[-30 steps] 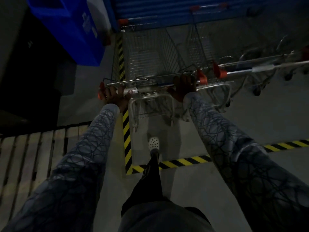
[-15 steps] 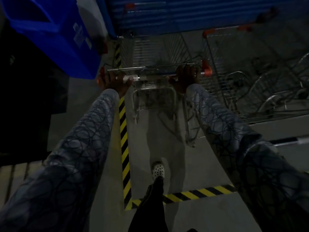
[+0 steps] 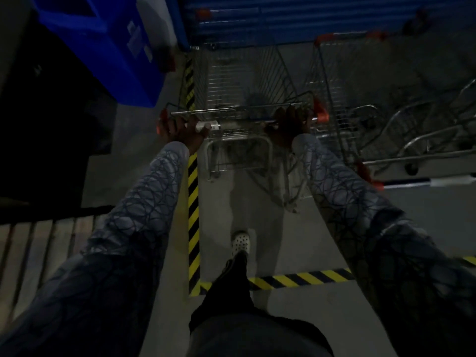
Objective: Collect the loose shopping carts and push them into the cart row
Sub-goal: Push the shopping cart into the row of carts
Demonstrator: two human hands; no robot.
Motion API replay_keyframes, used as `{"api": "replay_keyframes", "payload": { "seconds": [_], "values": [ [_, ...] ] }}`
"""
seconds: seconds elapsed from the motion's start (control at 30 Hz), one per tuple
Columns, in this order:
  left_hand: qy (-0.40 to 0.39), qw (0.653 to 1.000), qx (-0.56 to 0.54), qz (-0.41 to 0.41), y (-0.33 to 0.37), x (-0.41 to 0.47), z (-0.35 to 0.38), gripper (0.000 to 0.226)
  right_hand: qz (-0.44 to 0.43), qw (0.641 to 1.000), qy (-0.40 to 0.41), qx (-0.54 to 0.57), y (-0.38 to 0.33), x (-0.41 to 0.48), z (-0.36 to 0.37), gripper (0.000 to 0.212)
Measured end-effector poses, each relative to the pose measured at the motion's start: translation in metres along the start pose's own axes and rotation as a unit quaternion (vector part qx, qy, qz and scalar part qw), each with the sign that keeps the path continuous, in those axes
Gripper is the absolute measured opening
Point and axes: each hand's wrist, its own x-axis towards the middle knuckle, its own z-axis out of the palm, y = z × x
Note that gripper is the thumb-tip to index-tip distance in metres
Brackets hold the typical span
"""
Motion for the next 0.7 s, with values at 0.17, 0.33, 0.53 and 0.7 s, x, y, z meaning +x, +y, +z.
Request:
{"api": "replay_keyframes", "payload": {
  "seconds": [0.17,0.33,0.53,0.7],
  "values": [
    [0.138,0.985,-0.056,0.087,-0.01,-0.101,0.025,0.043,-0.008,1.0,0.019,0.005,0.006,-0.106,0.021,0.099],
    [0.198,0.977,0.002,0.075,-0.029,-0.196,0.036,0.046,-0.015,1.0,0.007,0.02,0.002,-0.202,0.041,0.102],
    [0.17,0.984,0.016,0.053,-0.046,-0.291,0.034,0.05,-0.025,0.999,0.018,0.028,-0.008,-0.294,0.059,0.117],
    [0.096,0.995,-0.025,0.01,-0.052,-0.355,0.035,0.066,-0.022,1.0,-0.01,0.018,-0.013,-0.354,0.075,0.088]
  ]
}}
